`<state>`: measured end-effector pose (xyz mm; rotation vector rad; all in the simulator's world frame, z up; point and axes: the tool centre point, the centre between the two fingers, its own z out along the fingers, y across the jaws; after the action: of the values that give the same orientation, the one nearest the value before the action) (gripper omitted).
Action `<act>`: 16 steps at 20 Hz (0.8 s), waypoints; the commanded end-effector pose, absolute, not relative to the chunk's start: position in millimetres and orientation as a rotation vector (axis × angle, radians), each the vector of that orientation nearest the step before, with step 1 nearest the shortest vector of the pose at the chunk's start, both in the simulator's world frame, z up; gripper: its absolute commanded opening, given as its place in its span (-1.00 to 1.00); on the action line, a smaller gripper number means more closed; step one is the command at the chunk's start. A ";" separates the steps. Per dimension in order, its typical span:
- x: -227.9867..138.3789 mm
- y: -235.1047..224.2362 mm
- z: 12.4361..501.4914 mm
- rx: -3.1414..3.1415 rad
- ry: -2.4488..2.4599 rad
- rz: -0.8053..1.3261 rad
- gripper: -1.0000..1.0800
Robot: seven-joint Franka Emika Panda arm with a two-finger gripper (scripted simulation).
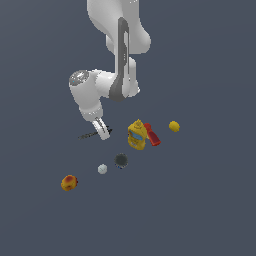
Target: Pick up a designated object from a clutter of objects.
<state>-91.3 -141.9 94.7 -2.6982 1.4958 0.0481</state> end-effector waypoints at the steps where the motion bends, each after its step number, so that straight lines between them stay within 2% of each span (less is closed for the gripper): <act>1: -106.1 -156.2 82.2 -2.636 1.628 0.035 0.92; 9: -139.0 -184.4 60.9 -2.508 1.880 0.006 0.92; 16: -144.0 -188.3 58.1 -2.490 1.913 0.003 0.92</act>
<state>-144.2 -188.4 58.1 -2.4899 1.9134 0.0031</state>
